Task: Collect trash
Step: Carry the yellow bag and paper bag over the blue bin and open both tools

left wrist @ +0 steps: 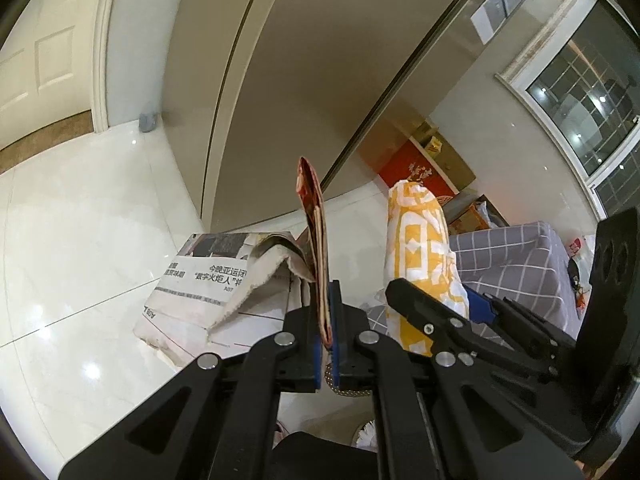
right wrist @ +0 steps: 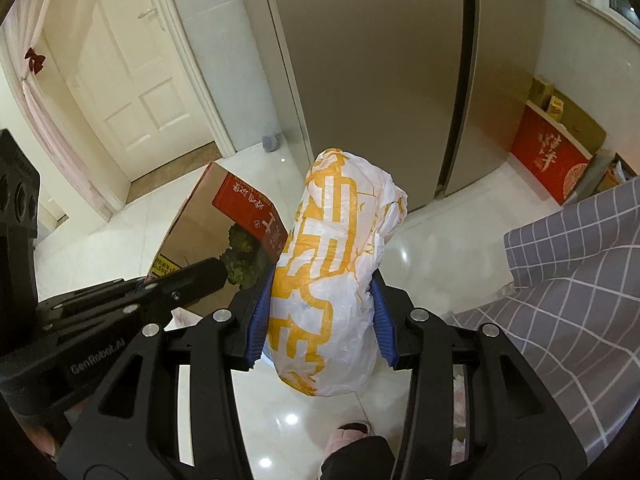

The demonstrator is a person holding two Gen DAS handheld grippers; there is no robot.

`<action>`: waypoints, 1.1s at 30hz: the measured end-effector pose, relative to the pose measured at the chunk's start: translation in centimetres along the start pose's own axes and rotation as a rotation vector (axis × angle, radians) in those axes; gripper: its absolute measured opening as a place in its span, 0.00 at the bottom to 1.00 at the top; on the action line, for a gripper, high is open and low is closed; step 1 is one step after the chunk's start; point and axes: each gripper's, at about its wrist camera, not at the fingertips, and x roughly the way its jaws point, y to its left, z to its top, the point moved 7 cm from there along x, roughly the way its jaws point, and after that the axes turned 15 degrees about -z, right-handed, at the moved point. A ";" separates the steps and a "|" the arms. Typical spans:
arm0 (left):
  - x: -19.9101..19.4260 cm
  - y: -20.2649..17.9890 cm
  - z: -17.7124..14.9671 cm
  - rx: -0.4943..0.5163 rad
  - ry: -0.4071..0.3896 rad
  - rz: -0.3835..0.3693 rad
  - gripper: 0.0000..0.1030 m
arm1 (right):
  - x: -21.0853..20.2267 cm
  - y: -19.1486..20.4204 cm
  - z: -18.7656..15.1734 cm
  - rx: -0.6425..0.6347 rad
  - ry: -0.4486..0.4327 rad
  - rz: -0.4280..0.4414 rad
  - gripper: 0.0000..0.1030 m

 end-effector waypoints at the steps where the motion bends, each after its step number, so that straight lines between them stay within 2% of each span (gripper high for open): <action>1: 0.3 0.3 0.0 -0.006 0.004 0.004 0.04 | 0.2 0.0 0.0 0.002 0.002 -0.001 0.43; 3: 0.9 0.7 0.1 -0.018 0.014 0.009 0.08 | 0.6 -0.1 -0.1 0.010 0.002 -0.005 0.43; 5: 1.4 1.3 0.2 -0.035 0.021 0.040 0.18 | 1.1 -0.3 -0.1 0.017 0.008 -0.008 0.43; 7: 1.6 1.9 0.4 -0.037 0.028 0.068 0.35 | 1.6 -0.6 -0.2 0.025 0.015 -0.015 0.43; 9: 1.5 2.5 0.5 -0.030 0.016 0.102 0.45 | 1.8 -0.8 -0.3 0.031 0.022 -0.015 0.43; 21: 0.7 2.7 -0.3 -0.041 0.011 0.128 0.49 | 1.8 -0.4 -0.5 0.023 0.032 -0.013 0.43; 33: -2.3 4.6 0.3 -0.055 -0.057 0.228 0.53 | 2.0 2.3 -0.1 -0.002 0.021 0.032 0.43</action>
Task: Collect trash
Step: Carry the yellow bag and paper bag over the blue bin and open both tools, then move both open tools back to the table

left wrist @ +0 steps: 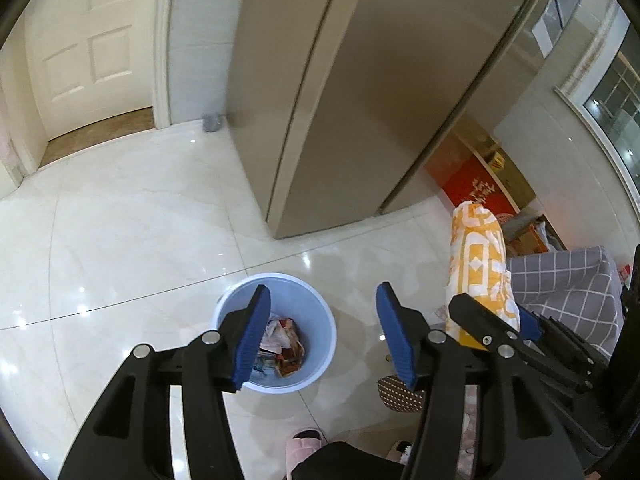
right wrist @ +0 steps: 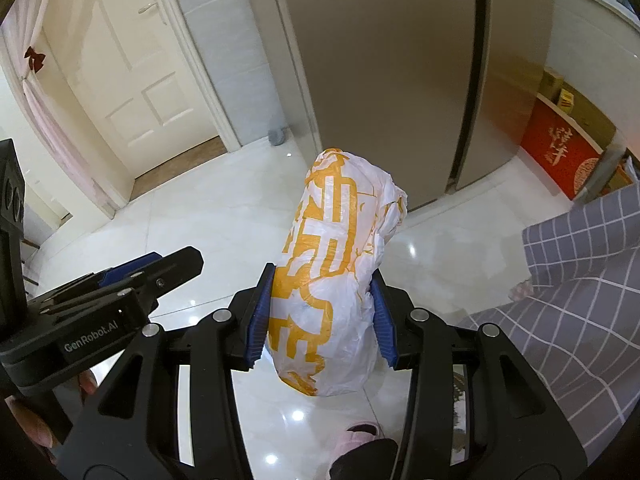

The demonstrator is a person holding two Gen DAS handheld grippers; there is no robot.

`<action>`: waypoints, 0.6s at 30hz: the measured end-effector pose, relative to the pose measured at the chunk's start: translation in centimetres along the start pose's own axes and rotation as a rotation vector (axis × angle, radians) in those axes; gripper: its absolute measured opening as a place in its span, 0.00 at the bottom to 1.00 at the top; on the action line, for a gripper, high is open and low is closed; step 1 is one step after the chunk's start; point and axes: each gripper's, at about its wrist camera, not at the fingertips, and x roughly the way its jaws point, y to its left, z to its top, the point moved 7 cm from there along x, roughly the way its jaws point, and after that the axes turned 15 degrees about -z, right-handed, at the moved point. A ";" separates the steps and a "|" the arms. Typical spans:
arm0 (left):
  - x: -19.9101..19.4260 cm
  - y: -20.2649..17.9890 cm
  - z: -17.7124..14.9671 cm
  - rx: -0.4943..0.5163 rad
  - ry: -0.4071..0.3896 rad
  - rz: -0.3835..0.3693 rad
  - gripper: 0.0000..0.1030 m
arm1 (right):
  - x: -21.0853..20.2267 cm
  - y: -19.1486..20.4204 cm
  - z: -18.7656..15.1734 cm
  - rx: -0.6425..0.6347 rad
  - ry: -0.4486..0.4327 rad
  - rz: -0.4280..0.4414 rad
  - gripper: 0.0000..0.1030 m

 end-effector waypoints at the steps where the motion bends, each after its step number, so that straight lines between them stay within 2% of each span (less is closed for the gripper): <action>1: -0.2 0.3 0.1 -0.005 -0.006 0.007 0.53 | 0.1 0.3 0.0 -0.002 0.000 0.007 0.43; 4: -0.9 1.0 0.4 -0.005 -0.024 0.034 0.53 | 0.1 1.2 0.3 0.000 -0.007 0.033 0.49; 6: -1.3 1.6 0.7 -0.016 -0.043 0.068 0.55 | 0.2 1.6 0.7 0.013 -0.013 0.046 0.63; 7: -1.7 2.0 0.8 -0.031 -0.050 0.076 0.58 | 0.4 1.7 0.8 0.024 -0.009 0.051 0.65; 10: -2.1 2.5 0.9 -0.055 -0.060 0.074 0.60 | 0.5 1.9 0.9 0.035 0.007 0.068 0.65; 18: -2.4 1.2 1.0 -0.021 -0.060 0.064 0.60 | -0.5 1.4 0.7 0.035 0.001 0.050 0.65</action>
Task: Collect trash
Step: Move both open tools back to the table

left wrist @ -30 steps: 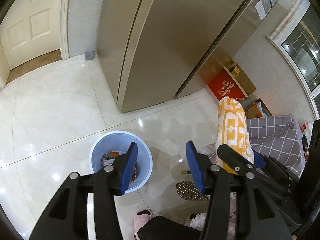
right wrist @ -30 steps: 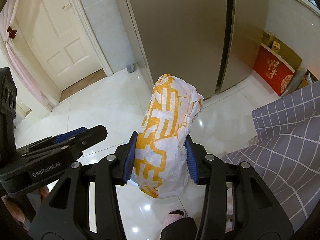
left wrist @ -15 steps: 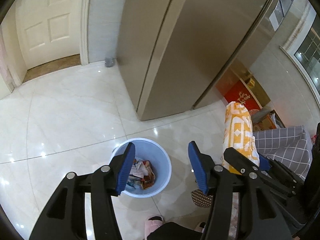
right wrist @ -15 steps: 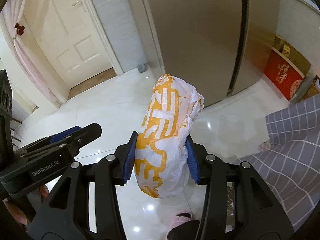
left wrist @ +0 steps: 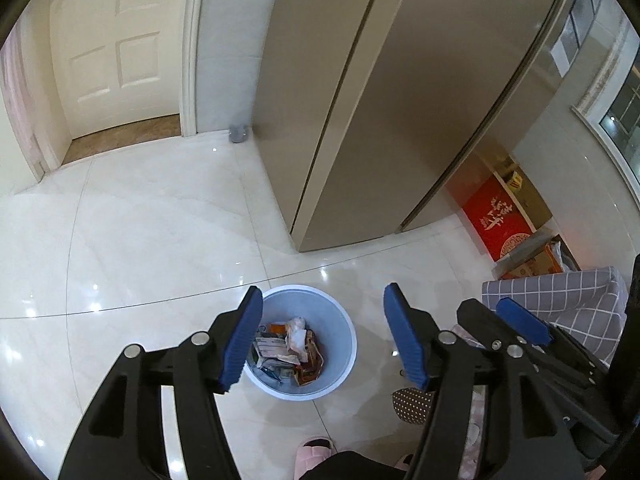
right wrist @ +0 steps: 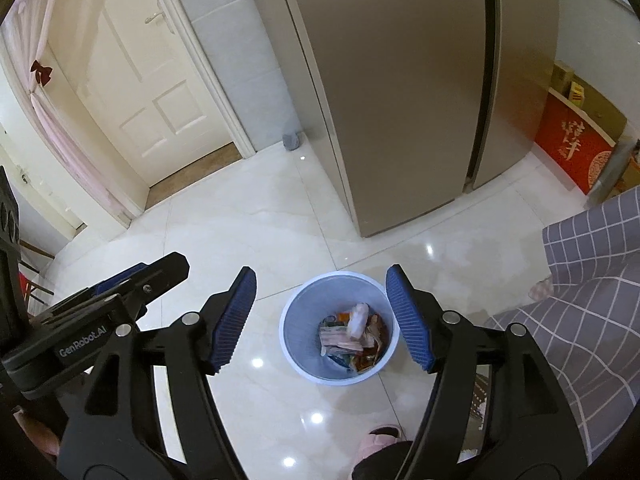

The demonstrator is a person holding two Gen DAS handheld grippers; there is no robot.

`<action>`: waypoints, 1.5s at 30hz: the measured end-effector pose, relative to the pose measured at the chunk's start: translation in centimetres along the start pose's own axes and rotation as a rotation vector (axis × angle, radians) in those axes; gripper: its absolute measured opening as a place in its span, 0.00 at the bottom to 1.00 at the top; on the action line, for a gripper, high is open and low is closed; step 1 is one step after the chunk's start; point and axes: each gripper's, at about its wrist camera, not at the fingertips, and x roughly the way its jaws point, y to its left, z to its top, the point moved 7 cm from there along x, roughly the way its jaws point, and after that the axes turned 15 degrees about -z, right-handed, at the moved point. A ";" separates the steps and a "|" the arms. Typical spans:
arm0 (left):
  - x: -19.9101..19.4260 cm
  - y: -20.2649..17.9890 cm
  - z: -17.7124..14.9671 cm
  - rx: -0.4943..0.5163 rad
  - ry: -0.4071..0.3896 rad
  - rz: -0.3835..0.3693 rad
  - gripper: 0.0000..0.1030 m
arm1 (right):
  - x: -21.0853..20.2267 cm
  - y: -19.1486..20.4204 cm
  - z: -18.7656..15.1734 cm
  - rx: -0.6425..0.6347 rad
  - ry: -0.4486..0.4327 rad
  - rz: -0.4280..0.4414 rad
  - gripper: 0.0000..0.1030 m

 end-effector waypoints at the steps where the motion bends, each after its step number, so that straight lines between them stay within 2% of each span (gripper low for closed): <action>1: -0.1 -0.2 -0.2 0.003 0.000 -0.002 0.61 | -0.3 -0.1 -0.1 -0.005 0.000 -0.001 0.65; 8: -1.6 -2.1 -0.9 0.033 -0.002 -0.008 0.61 | -2.7 -1.2 0.0 0.002 -0.030 -0.019 0.65; 14: -3.8 -5.5 -1.2 0.082 -0.029 -0.029 0.61 | -6.3 -3.2 0.2 0.017 -0.080 -0.034 0.65; 20: -6.4 -9.9 -1.7 0.145 -0.069 -0.051 0.65 | -10.8 -6.2 0.2 0.036 -0.150 -0.055 0.65; 24: -8.0 -14.2 -2.4 0.203 -0.089 -0.081 0.66 | -13.8 -8.6 -0.1 0.054 -0.194 -0.075 0.65; 33: -9.0 -24.8 -4.5 0.346 -0.103 -0.142 0.70 | -20.8 -17.6 -1.7 0.143 -0.286 -0.153 0.65; 39: -6.9 -32.8 -7.1 0.442 -0.066 -0.207 0.72 | -23.7 -25.2 -3.8 0.226 -0.313 -0.239 0.67; 45: -2.6 -39.9 -10.8 0.508 0.008 -0.297 0.73 | -24.4 -32.8 -6.4 0.321 -0.287 -0.344 0.67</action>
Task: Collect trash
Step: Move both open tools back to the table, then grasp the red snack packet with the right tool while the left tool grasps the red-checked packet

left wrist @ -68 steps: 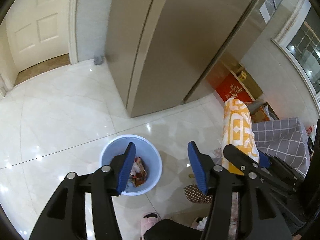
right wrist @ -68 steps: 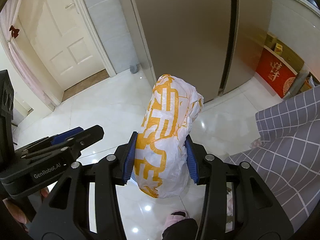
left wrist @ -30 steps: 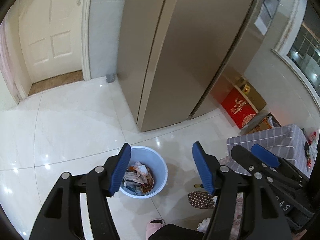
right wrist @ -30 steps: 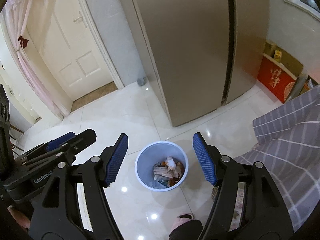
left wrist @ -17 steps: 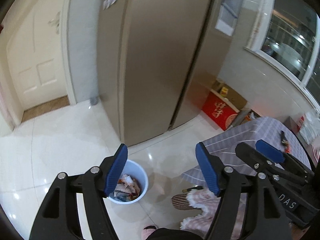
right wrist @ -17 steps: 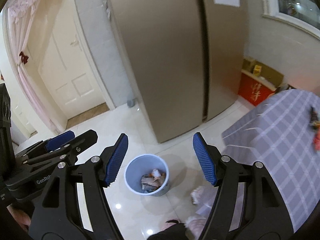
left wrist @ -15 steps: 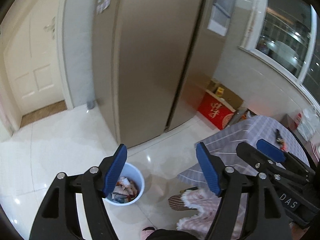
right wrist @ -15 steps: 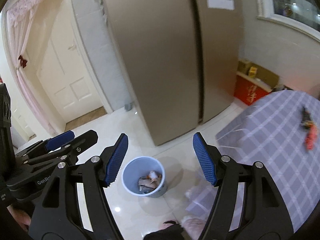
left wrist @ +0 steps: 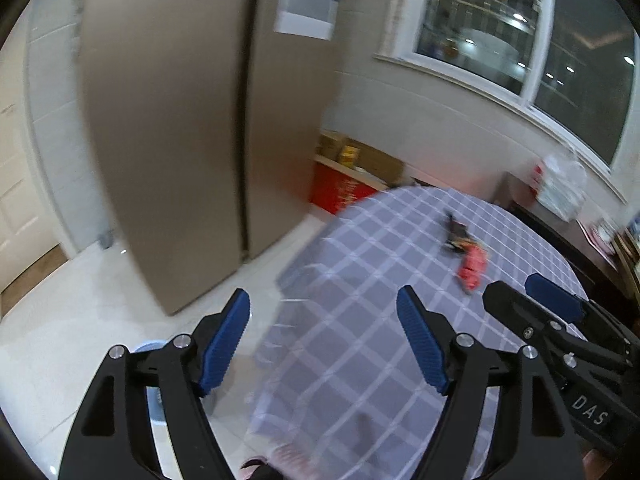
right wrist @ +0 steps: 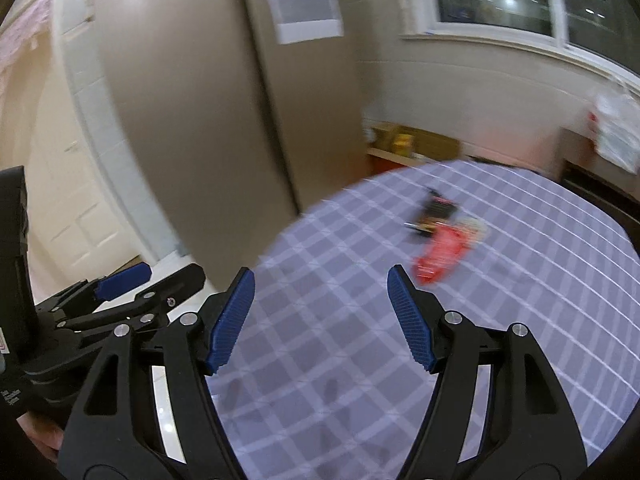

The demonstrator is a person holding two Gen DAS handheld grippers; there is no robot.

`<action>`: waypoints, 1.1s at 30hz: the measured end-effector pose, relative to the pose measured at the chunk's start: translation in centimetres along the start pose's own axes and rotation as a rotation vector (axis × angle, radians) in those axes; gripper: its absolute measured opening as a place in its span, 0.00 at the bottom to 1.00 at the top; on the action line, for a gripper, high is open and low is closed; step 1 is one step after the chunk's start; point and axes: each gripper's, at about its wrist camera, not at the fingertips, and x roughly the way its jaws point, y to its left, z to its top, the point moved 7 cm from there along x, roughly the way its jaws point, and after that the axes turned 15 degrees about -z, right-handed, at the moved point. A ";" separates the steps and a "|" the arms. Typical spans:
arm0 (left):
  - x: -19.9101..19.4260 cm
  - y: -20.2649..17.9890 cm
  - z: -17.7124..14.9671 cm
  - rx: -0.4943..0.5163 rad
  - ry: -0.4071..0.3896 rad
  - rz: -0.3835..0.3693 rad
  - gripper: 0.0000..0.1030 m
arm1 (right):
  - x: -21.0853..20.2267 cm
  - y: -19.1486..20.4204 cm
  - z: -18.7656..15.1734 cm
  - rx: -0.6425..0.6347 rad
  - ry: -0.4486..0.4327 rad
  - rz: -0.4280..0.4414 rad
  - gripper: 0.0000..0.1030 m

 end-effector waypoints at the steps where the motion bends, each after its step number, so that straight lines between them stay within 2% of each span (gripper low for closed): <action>1: 1.4 -1.1 0.0 0.021 0.011 -0.011 0.73 | 0.5 -1.4 -0.2 0.015 0.010 -0.022 0.67; 5: 4.9 -2.9 -0.3 0.060 0.056 -0.011 0.73 | 2.8 -5.3 -0.8 0.069 0.059 -0.082 0.67; 9: 7.5 -3.1 -0.4 0.082 0.081 0.013 0.73 | 5.2 -7.0 -1.5 0.098 0.112 -0.100 0.67; 18: 10.6 -1.4 0.5 0.084 0.110 0.042 0.73 | 9.7 -6.8 -1.1 0.126 0.198 -0.096 0.67; 25: 11.8 -0.9 1.1 0.058 0.126 0.015 0.73 | 12.5 -6.9 -0.5 0.087 0.236 -0.150 0.66; 27: 12.3 -1.3 1.1 0.059 0.138 0.001 0.73 | 12.5 -7.2 -0.4 0.059 0.231 -0.166 0.40; 29: 12.7 -1.9 0.9 0.056 0.148 -0.021 0.73 | 12.4 -7.8 -0.5 0.041 0.232 -0.181 0.30; 33: 13.4 -3.8 0.5 0.066 0.164 -0.062 0.73 | 11.7 -9.3 -1.0 0.027 0.225 -0.193 0.26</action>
